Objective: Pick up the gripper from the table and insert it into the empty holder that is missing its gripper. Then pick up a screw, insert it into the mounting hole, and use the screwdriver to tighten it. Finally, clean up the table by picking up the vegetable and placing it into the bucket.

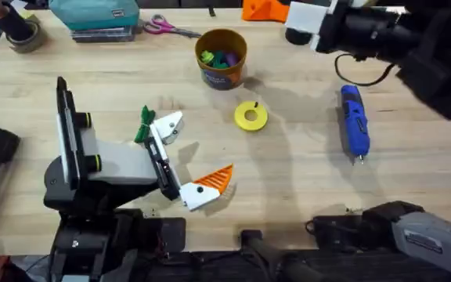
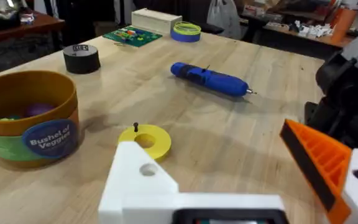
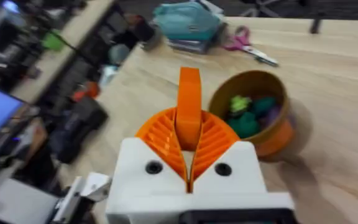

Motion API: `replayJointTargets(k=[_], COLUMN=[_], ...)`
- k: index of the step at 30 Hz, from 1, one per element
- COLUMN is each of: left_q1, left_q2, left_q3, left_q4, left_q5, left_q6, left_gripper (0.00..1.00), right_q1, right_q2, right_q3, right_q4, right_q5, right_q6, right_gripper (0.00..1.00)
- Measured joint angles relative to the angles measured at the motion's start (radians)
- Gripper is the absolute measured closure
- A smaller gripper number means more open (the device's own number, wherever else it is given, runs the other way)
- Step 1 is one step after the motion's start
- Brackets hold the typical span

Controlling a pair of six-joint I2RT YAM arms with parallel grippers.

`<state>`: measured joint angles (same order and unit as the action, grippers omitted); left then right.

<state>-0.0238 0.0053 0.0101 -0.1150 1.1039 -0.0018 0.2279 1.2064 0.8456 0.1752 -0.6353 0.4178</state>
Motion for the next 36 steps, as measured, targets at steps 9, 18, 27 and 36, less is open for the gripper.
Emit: replayJointTargets(k=[9,18,27,36], left_q1=[0.000,0.000,0.000,0.000], left_q2=[0.000,0.000,0.000,0.000], left_q3=[0.000,0.000,0.000,0.000], left_q4=[0.000,0.000,0.000,0.000], left_q5=[0.000,0.000,0.000,0.000], left_q6=[0.000,0.000,0.000,0.000], left_gripper=[0.015,0.015,0.016,0.015], right_q1=[0.000,0.000,0.000,0.000], right_q2=[0.113,0.261,0.267,0.327], right_q3=[-0.084,-0.089,-0.089,-0.138], right_q4=[0.236,0.306,0.315,0.557], right_q5=[-0.293,-0.580,-0.723,-0.802], right_q6=[0.304,0.476,0.501,0.603], right_gripper=[0.992,0.992,0.992,0.992])
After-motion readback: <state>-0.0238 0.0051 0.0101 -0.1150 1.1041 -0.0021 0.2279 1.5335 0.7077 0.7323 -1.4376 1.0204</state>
